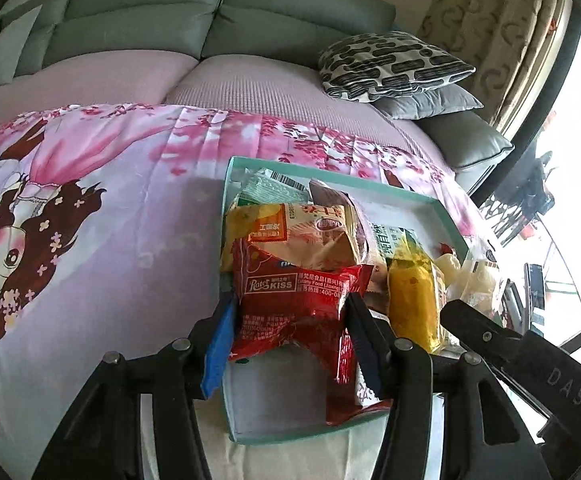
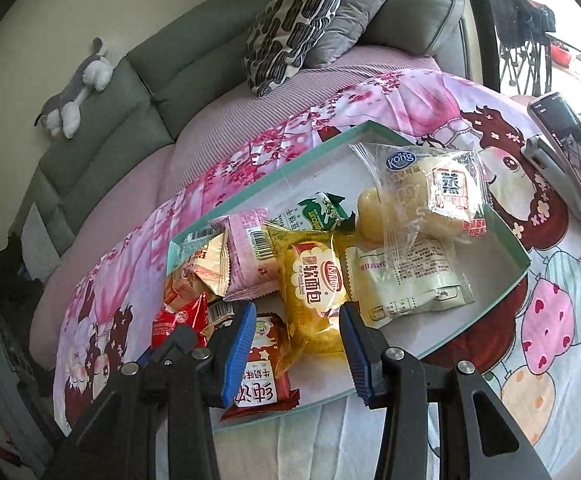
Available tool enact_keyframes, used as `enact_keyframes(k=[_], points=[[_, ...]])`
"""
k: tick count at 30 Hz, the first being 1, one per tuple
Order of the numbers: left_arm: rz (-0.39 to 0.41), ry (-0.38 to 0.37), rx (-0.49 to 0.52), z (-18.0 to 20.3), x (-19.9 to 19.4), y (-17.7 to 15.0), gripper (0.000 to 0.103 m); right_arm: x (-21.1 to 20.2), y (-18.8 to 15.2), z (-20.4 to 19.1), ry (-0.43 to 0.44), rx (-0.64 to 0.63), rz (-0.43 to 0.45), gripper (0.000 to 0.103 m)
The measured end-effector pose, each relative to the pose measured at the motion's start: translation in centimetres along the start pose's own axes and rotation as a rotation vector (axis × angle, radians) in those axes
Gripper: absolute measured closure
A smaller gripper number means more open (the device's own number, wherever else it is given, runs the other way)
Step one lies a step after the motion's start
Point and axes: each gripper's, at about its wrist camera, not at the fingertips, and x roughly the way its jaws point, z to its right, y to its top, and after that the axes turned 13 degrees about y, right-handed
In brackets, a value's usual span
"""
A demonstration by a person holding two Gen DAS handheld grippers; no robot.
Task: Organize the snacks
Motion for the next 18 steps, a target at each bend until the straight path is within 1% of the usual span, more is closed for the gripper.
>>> enact_keyframes(k=[4,7,10,13,14,15,16,17,18], points=[[-0.017,-0.028,-0.006,-0.2,-0.1,-0.3,0.041,0.0,-0.2,-0.3,-0.014,-0.010,-0.009,0.057],[-0.040,-0.025,-0.020,-0.5,-0.3,-0.4,0.032,-0.4,-0.3,-0.6,-0.025,-0.026,-0.010,0.057],[-0.066,-0.039,-0.040,-1.4,-0.5,-0.6,0.024,-0.7,-0.6,-0.8,-0.035,-0.039,-0.016,0.057],[-0.066,-0.023,-0.038,-2.1,-1.3,-0.6,0.022,-0.9,-1.1,-1.3,-0.044,-0.064,-0.028,0.056],[-0.060,-0.016,-0.037,-2.4,-1.8,-0.6,0.021,-0.9,-1.4,-1.7,-0.051,-0.081,-0.039,0.055],[-0.055,-0.009,-0.038,-2.6,-2.1,-0.6,0.021,-0.9,-1.5,-1.8,-0.055,-0.091,-0.046,0.050],[-0.045,0.005,-0.042,-3.0,-2.6,-0.6,0.018,-1.0,-1.7,-2.2,-0.065,-0.106,-0.055,0.046],[-0.034,0.027,-0.046,-3.5,-3.0,-0.6,0.013,-1.0,-1.9,-2.4,-0.071,-0.117,-0.059,0.041],[-0.025,0.051,-0.047,-3.8,-3.2,-0.7,0.010,-1.0,-2.2,-2.7,-0.076,-0.132,-0.065,0.039]])
